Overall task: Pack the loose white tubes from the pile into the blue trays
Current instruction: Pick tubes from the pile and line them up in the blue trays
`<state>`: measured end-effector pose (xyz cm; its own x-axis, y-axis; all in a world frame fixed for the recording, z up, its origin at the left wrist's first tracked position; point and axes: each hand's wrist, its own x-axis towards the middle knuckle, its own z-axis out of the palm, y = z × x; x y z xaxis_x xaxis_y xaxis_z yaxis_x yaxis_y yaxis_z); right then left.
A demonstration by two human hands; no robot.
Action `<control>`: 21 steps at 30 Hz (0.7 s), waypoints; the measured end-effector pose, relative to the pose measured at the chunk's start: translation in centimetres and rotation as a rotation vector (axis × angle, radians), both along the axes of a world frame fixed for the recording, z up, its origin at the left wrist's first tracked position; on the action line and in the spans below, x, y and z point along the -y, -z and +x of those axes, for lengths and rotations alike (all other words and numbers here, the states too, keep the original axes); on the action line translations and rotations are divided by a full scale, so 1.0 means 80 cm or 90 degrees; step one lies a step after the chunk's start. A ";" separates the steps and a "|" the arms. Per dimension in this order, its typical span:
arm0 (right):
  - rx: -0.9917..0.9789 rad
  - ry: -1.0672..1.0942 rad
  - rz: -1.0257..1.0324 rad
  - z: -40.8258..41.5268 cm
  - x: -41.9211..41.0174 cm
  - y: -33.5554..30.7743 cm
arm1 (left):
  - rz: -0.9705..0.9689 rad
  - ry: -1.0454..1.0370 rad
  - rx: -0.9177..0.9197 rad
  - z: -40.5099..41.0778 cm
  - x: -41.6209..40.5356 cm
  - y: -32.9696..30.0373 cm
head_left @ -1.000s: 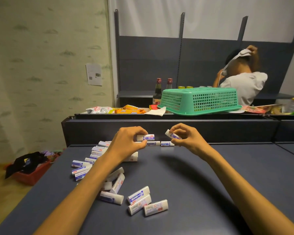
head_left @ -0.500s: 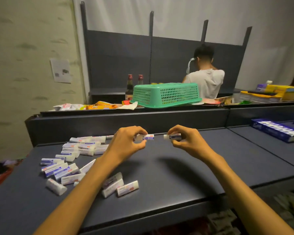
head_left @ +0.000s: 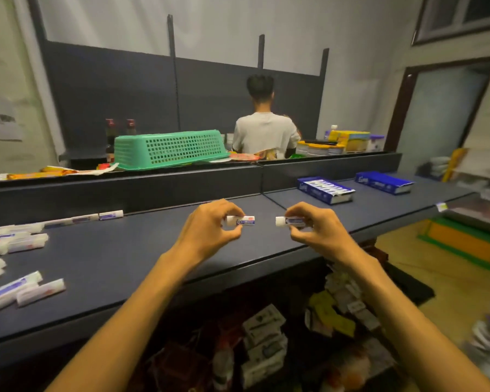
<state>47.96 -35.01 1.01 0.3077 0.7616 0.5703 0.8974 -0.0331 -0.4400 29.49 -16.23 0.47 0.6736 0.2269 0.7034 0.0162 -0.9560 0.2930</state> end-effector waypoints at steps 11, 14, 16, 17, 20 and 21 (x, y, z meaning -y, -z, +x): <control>0.052 0.126 -0.013 0.158 0.169 -0.001 | 0.017 0.075 -0.042 0.200 0.141 -0.005; 0.051 0.161 -0.026 0.206 0.192 0.005 | 0.018 0.086 -0.046 0.257 0.159 -0.001; 0.053 0.177 -0.031 0.242 0.205 0.008 | 0.018 0.094 -0.046 0.296 0.168 0.002; 0.053 0.185 -0.033 0.261 0.210 0.008 | 0.017 0.099 -0.042 0.317 0.172 0.002; 0.044 0.201 -0.040 0.316 0.221 0.005 | 0.015 0.112 -0.026 0.377 0.179 0.003; 0.041 0.202 -0.037 0.335 0.223 0.003 | 0.011 0.114 -0.022 0.398 0.181 0.003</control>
